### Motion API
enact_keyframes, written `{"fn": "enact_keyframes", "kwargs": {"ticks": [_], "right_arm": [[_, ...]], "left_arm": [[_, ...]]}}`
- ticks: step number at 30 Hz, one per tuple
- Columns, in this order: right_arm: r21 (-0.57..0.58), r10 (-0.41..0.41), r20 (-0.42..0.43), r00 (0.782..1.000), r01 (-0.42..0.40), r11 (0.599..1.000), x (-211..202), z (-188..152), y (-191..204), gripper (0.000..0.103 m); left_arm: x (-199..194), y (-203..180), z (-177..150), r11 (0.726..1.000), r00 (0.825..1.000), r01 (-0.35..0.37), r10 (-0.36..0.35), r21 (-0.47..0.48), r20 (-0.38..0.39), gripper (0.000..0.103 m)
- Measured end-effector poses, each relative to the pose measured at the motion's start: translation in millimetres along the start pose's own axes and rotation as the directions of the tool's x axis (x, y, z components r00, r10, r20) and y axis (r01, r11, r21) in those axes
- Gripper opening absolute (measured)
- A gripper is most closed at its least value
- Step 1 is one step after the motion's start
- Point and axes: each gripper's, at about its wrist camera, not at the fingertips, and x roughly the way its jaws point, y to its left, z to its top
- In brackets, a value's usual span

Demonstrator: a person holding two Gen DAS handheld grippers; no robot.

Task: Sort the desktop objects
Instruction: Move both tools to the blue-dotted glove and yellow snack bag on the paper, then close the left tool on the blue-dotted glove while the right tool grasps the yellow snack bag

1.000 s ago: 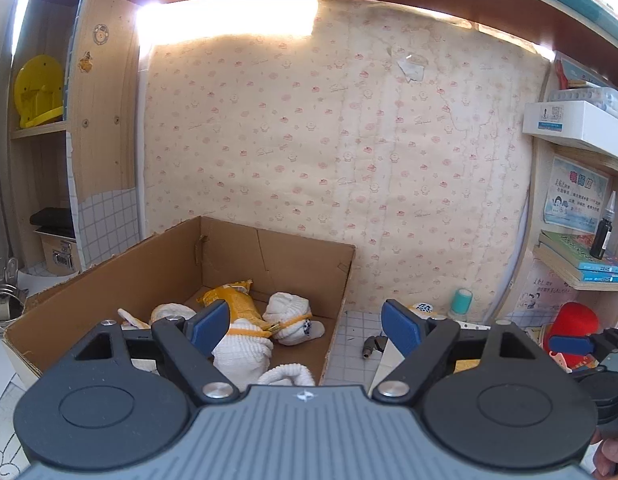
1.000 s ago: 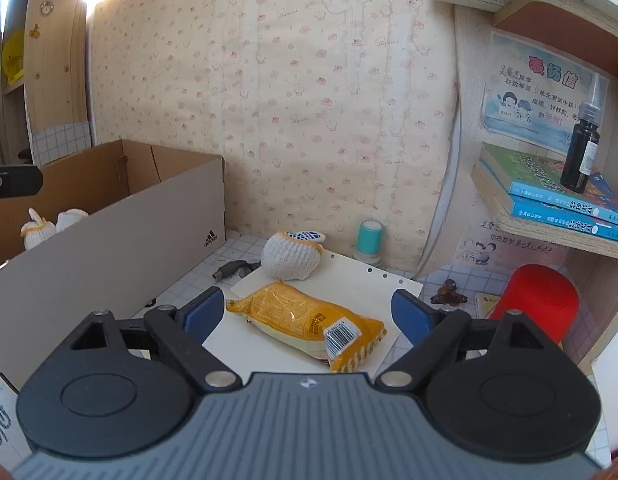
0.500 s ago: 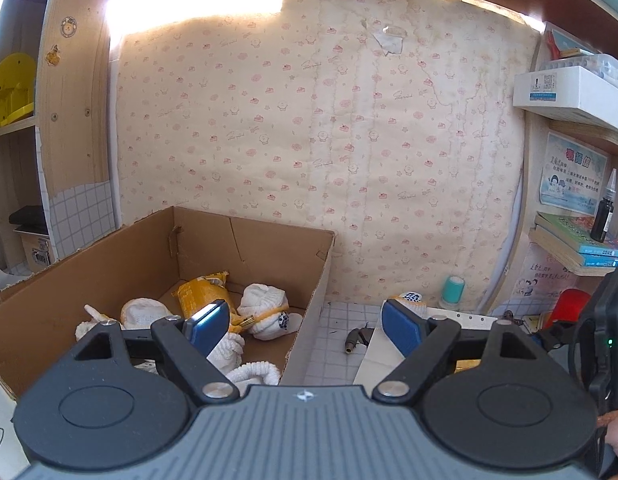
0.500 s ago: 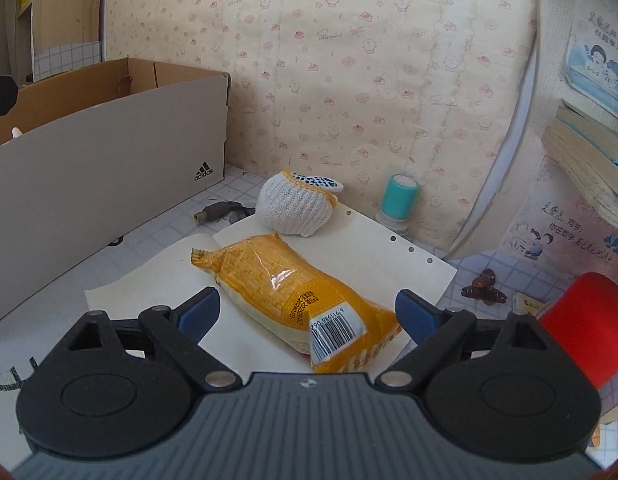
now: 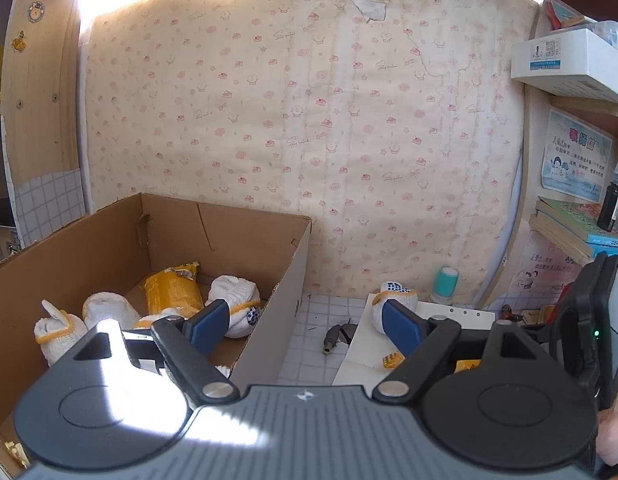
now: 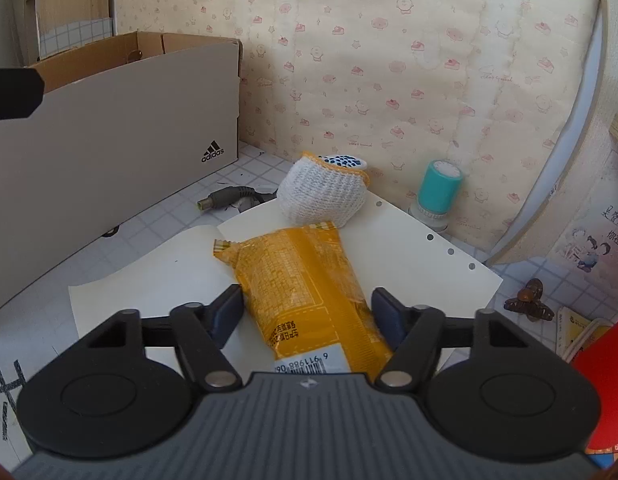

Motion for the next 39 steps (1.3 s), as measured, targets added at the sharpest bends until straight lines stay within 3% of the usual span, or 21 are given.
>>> {"fn": "enact_keyframes", "kwargs": {"ticks": [5, 9, 13, 17, 22, 32, 39], "right_arm": [[0.077, 0.005, 0.043, 0.999, -0.008, 0.997, -16, -7, -8, 0.056], [0.082, -0.014, 0.053, 0.998, 0.009, 0.997, -34, -12, -10, 0.055], [0.091, -0.055, 0.059, 0.997, 0.050, 0.995, -51, -22, -14, 0.055], [0.105, -0.079, 0.071, 0.994, 0.071, 0.992, -65, -34, -18, 0.055], [0.130, -0.075, 0.072, 0.995, 0.065, 0.989, -73, -42, -22, 0.055], [0.130, -0.073, 0.076, 0.994, 0.063, 0.990, -89, -56, -24, 0.056], [0.135, -0.074, 0.087, 0.993, 0.062, 0.989, -91, -56, -29, 0.055]], "left_arm": [[8, -8, -4, 1.000, 1.000, 0.004, -0.004, 0.015, -0.012, 0.086], [16, -23, -7, 0.999, 1.000, -0.025, 0.025, 0.041, 0.003, 0.094], [15, -40, -13, 0.992, 0.995, -0.092, 0.089, 0.087, 0.044, 0.094], [3, -60, -16, 0.977, 0.983, -0.138, 0.115, 0.163, 0.140, 0.093], [7, -83, -19, 0.975, 0.985, -0.074, 0.039, 0.211, 0.167, 0.093], [80, -101, -28, 0.985, 0.998, 0.052, -0.055, 0.167, 0.016, 0.090], [134, -97, -27, 0.991, 0.997, 0.045, -0.037, 0.123, -0.068, 0.083]]}}
